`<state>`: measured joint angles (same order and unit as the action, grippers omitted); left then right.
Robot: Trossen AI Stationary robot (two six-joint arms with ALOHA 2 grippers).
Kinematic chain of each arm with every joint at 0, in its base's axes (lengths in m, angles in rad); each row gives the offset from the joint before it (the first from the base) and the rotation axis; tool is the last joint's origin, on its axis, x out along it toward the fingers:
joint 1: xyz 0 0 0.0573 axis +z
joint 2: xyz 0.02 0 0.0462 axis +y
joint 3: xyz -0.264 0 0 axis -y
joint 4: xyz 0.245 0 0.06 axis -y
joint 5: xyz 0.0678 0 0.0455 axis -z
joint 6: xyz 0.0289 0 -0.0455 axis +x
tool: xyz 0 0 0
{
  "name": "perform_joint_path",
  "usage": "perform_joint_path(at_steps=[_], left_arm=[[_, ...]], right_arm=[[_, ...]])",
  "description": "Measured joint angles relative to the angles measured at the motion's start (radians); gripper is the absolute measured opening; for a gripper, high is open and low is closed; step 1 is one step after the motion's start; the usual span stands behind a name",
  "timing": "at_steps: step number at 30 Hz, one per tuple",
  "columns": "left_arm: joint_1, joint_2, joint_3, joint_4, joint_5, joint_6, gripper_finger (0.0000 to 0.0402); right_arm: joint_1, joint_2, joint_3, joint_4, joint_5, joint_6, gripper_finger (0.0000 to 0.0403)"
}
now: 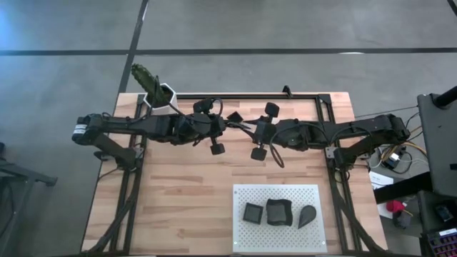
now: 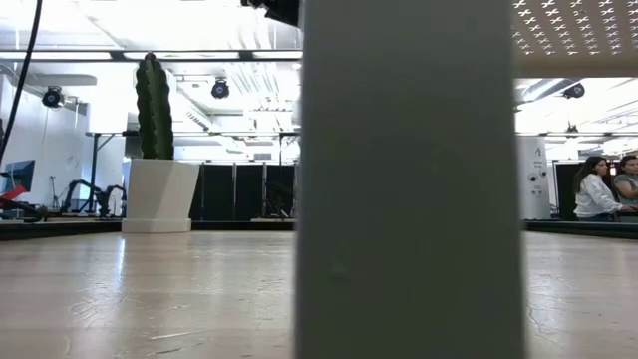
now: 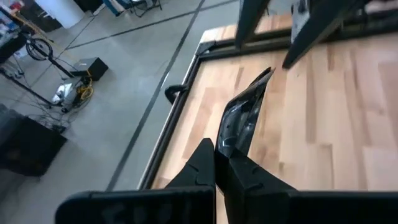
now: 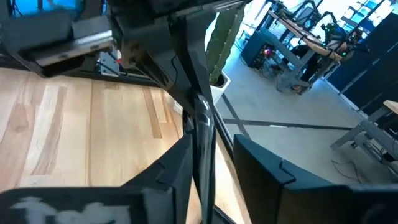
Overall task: Pick & Place Mini shaped plates
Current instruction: Stack the drop-shaped plate on top of the drop-shaped plate on the shelf
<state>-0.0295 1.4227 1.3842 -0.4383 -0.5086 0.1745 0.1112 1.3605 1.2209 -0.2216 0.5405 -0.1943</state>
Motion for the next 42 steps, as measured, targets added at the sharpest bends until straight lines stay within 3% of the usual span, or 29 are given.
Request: perform_joint_path(at_steps=[7,12,19,29,42], left_arm=[[0.002,0.003,0.0,-0.01,0.074,0.134,0.0001],[0.005,0.011,0.006,0.004,0.057,0.135,0.0001],[0.014,0.047,0.017,0.012,0.053,0.118,0.0001],[0.016,0.11,0.151,-0.091,0.053,-0.118,0.0001],[0.016,0.171,0.217,-0.192,0.135,-0.2,0.0003]], right_arm=[[0.0,0.005,0.0,-0.006,-0.014,0.0,0.0134],[0.0,0.005,0.0,-0.005,-0.119,-0.006,0.013],[-0.001,0.005,0.0,-0.005,-0.123,-0.041,0.0117],[-0.002,0.005,0.0,-0.008,-0.08,-0.053,0.0116],[-0.006,0.004,0.0,-0.007,-0.038,-0.079,0.0104]])
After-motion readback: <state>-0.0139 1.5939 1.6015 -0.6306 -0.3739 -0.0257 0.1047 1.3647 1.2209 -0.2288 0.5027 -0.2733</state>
